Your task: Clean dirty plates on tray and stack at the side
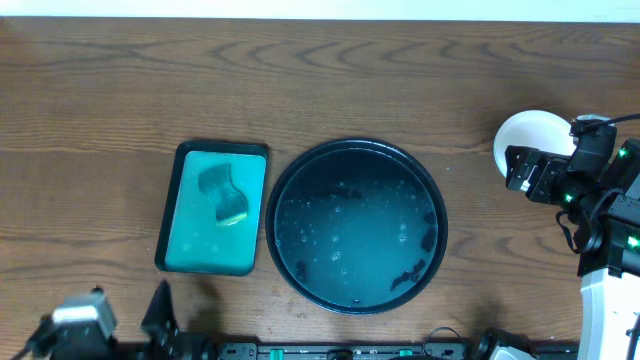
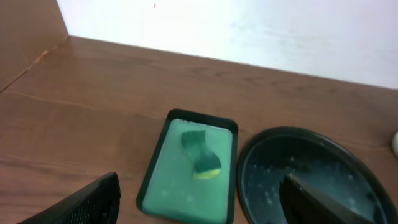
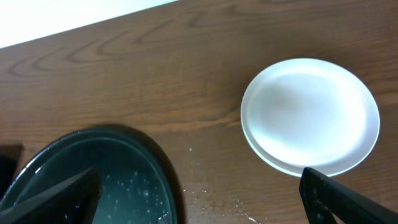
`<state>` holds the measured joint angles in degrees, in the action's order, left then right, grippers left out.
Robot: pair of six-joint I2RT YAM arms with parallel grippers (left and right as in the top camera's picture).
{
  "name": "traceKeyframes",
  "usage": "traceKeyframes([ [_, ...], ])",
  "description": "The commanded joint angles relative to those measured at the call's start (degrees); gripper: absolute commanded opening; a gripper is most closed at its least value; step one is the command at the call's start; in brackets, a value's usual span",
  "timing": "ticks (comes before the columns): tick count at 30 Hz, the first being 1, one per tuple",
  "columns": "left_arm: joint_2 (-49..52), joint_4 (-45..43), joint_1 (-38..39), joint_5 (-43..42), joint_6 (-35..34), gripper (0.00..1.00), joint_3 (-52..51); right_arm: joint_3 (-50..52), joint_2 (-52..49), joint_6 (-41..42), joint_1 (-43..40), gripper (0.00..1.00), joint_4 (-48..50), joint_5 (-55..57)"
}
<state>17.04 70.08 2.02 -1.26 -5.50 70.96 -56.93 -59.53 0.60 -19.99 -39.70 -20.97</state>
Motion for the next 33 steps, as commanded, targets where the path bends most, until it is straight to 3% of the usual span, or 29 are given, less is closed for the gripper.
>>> traceKeyframes([
  [1,-0.3,-6.7,-0.2,0.9,1.2,0.82,-8.2,-0.4,0.2,-0.7,0.2,0.99,0.0,-0.1],
  [10,-13.7,-43.6,0.0,-1.9,0.7,0.82,-35.3,-0.4,0.2,-0.7,0.2,0.99,0.0,-0.1],
  [18,-16.9,-58.7,-0.2,-3.3,0.5,0.82,-47.3,-0.4,0.2,-0.7,0.2,0.99,0.0,-0.1],
  [27,-16.9,-89.3,-0.2,-5.8,0.2,0.82,-65.1,-0.4,0.2,-0.7,0.2,0.99,0.0,-0.1],
  [33,-16.9,-94.0,-0.2,-5.7,-2.3,0.82,-70.7,-0.4,0.2,-0.7,0.2,0.99,0.0,-0.1],
])
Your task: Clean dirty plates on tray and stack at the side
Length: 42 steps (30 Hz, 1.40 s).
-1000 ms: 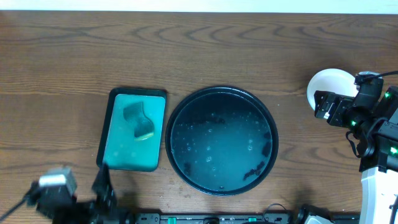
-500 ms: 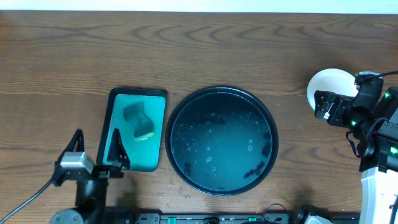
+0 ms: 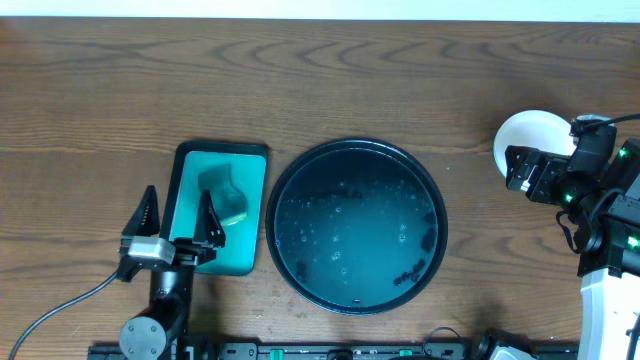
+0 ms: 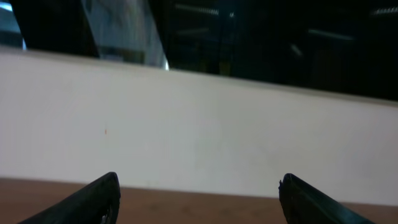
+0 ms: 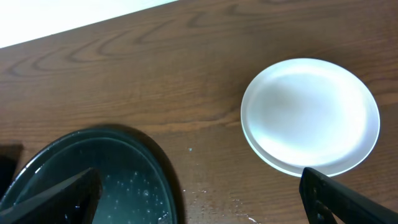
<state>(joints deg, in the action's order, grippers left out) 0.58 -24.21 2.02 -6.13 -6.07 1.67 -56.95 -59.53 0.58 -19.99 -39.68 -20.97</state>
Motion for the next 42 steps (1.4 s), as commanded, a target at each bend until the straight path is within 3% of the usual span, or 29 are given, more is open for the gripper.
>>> traceKeyframes([
  [1,-0.5,1.6,-0.2,-0.9,-1.7,0.82,-1.4,-0.4,0.2,-0.7,0.2,0.99,0.0,-0.1],
  [9,-0.5,12.5,-0.2,-0.9,-2.2,0.82,-1.4,-0.4,0.2,-0.7,0.2,0.99,0.0,-0.1],
  [16,-0.5,28.0,-0.2,-0.9,-2.2,0.82,-1.4,-0.4,0.2,-0.7,0.2,0.99,0.0,-0.1],
  [42,-0.3,27.8,-0.2,-0.5,-2.1,0.82,-1.4,-0.4,0.2,-0.7,0.2,0.99,0.0,-0.1],
])
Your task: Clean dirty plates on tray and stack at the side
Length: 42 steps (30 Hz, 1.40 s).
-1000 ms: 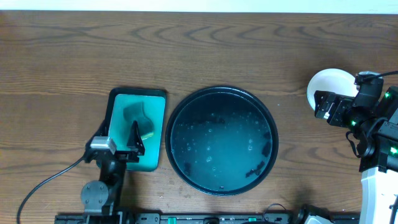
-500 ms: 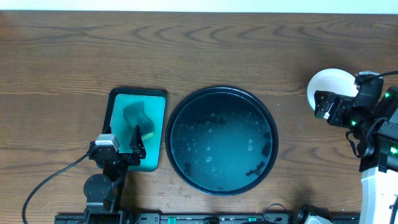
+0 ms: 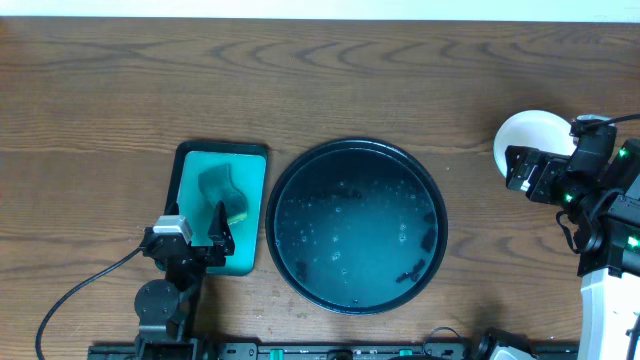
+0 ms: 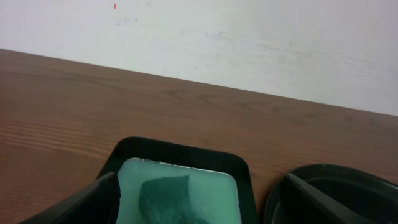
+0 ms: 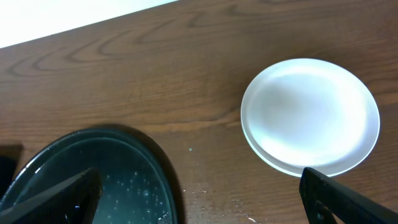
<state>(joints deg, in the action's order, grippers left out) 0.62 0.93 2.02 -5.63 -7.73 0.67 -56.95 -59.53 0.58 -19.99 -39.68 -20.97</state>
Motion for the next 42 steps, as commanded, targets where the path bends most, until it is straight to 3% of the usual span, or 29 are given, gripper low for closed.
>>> traceKeyframes([
  [1,-0.4,2.7,-0.2,-1.0,-0.5,0.82,-0.4,-0.4,0.2,-0.7,0.2,0.99,0.0,-0.1],
  [13,-0.3,2.7,-0.2,-1.0,-0.5,0.82,-0.4,-0.3,2.9,-0.7,0.8,0.99,-0.5,-0.1],
  [20,-0.3,2.7,-0.2,-1.0,-0.5,0.82,-0.4,3.1,14.0,-0.7,9.4,0.99,-0.4,0.0],
  [26,-0.3,2.7,-0.2,-1.0,-0.5,0.82,-0.4,14.9,29.1,-1.5,19.2,0.99,1.4,1.5],
  [34,-0.3,2.7,-0.2,-1.0,-0.5,0.82,-0.4,36.9,48.5,-1.5,23.6,0.99,24.4,2.2],
  [42,-0.3,2.7,-0.2,-1.0,-0.5,0.82,-0.4,53.4,53.7,-1.5,26.7,0.99,53.1,1.4],
])
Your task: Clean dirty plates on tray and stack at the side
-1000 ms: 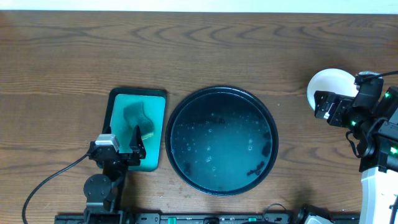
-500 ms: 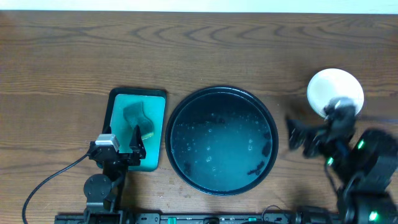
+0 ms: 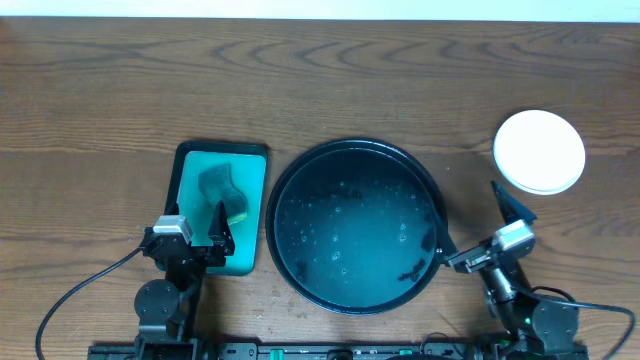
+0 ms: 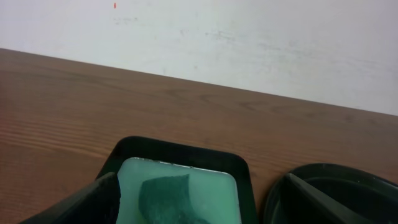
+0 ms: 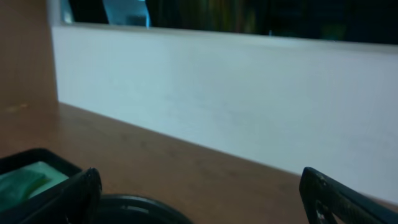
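The round dark tray [image 3: 355, 225] holds soapy water and a few dark specks; no plate shows in it. Two white plates [image 3: 539, 150] sit stacked at the far right. My left gripper [image 3: 190, 232] rests open at the front edge of the green basin [image 3: 180, 170], its fingers framing the dark sponge [image 4: 163, 194]. My right gripper [image 3: 476, 230] is open and empty, low beside the round tray's right rim [image 5: 140, 208]. The right wrist view looks across the table to the wall.
The green basin [image 4: 180, 151] holds pale liquid and a sponge [image 3: 222, 192] with a yellow underside. Bare wooden table lies behind both trays. Cables and the arm bases run along the front edge [image 3: 320, 350].
My right arm has moved from beside the white plates at the far right to the front of the table, next to the round tray's right rim. The left arm stayed still.
At first my left gripper was at the front left corner and my right hung open by the stacked plates. Then the left stood at the green basin's front, facing the wall, and then lower there. Now the right has also come down to the front edge.
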`<state>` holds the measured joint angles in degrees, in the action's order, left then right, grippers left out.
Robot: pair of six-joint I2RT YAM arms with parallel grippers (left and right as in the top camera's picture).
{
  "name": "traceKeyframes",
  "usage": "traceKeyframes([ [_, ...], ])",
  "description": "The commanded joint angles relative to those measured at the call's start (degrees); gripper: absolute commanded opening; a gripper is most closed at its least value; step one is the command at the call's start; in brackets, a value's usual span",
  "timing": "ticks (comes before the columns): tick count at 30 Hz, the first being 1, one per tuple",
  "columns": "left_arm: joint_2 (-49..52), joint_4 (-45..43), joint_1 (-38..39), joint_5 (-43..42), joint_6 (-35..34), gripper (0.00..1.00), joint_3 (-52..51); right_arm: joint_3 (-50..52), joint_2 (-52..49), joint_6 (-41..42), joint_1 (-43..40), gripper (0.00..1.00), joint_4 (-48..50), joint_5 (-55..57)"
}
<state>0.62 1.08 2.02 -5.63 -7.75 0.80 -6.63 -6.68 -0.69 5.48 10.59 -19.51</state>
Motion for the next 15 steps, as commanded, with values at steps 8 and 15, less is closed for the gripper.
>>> traceKeyframes([
  [8,-0.3,2.5,-0.2,-1.0,-0.5,0.82,-0.6,6.3,0.9,-0.2,2.0,0.99,3.8,0.9],
  [15,-0.3,2.5,-0.2,-1.0,-0.5,0.82,-0.6,6.3,6.2,-0.3,2.0,0.99,-3.1,2.9],
])
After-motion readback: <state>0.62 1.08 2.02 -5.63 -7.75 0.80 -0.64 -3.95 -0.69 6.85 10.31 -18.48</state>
